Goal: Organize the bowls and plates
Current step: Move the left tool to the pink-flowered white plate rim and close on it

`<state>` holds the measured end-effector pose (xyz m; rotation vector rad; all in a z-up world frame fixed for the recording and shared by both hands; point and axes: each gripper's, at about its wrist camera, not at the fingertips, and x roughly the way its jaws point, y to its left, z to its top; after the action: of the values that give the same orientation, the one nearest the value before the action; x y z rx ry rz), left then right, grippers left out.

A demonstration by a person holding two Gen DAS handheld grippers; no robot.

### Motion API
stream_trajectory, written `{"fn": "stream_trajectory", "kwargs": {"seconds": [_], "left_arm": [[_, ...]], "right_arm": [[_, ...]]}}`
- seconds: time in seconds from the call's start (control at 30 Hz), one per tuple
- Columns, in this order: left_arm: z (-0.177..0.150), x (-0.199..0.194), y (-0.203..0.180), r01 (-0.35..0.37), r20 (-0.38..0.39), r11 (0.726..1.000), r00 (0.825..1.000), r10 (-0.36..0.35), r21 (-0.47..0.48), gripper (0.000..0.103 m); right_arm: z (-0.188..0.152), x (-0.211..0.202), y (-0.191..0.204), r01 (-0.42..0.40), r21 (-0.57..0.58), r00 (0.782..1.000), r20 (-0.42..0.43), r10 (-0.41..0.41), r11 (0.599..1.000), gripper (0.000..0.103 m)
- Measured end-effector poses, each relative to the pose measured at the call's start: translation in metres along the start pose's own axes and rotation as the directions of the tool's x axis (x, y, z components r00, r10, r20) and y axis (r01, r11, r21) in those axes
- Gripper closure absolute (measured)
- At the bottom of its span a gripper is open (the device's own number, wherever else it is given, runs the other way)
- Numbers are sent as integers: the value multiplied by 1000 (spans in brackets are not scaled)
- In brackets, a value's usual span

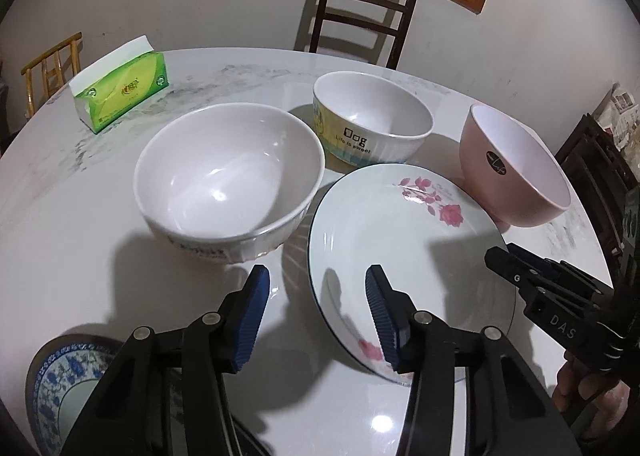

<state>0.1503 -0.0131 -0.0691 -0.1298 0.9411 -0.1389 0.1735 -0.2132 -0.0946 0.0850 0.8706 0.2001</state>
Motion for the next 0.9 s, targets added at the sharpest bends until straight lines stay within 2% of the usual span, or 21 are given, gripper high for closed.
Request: {"fn": "stream_trajectory", "kwargs": {"seconds": [0.17, 0.23, 0.43, 0.5, 0.57, 0.6, 0.9], "left_arm": [[4, 8, -3, 1, -15, 1000, 1000, -1, 2, 62], [5, 12, -4, 13, -31, 1000, 999, -13, 7, 73], [6, 23, -3, 9, -56, 1000, 998, -10, -3, 75], [6, 25, -3, 8, -62, 1000, 998, -8, -2, 79], [5, 28, -3, 16, -77, 1000, 997, -16, -5, 87], [5, 29, -3, 17, -84, 1000, 996, -18, -8, 87], [2, 27, -8, -1, -80, 1000, 997, 0, -9, 88]], "right_arm": [[3, 8, -2, -10, -9, 1000, -16, 10, 1000, 75], [4, 10, -4, -16, -6, 1000, -21, 16, 1000, 76], [6, 15, -4, -40, -6, 999, -30, 40, 999, 79], [7, 17, -4, -54, -2, 998, -35, 54, 999, 81], [7, 18, -3, -63, -2, 997, -36, 63, 998, 83], [7, 18, -2, -71, -3, 997, -38, 71, 997, 85], [2, 13, -1, -66, 7, 997, -44, 66, 998, 86]]}}
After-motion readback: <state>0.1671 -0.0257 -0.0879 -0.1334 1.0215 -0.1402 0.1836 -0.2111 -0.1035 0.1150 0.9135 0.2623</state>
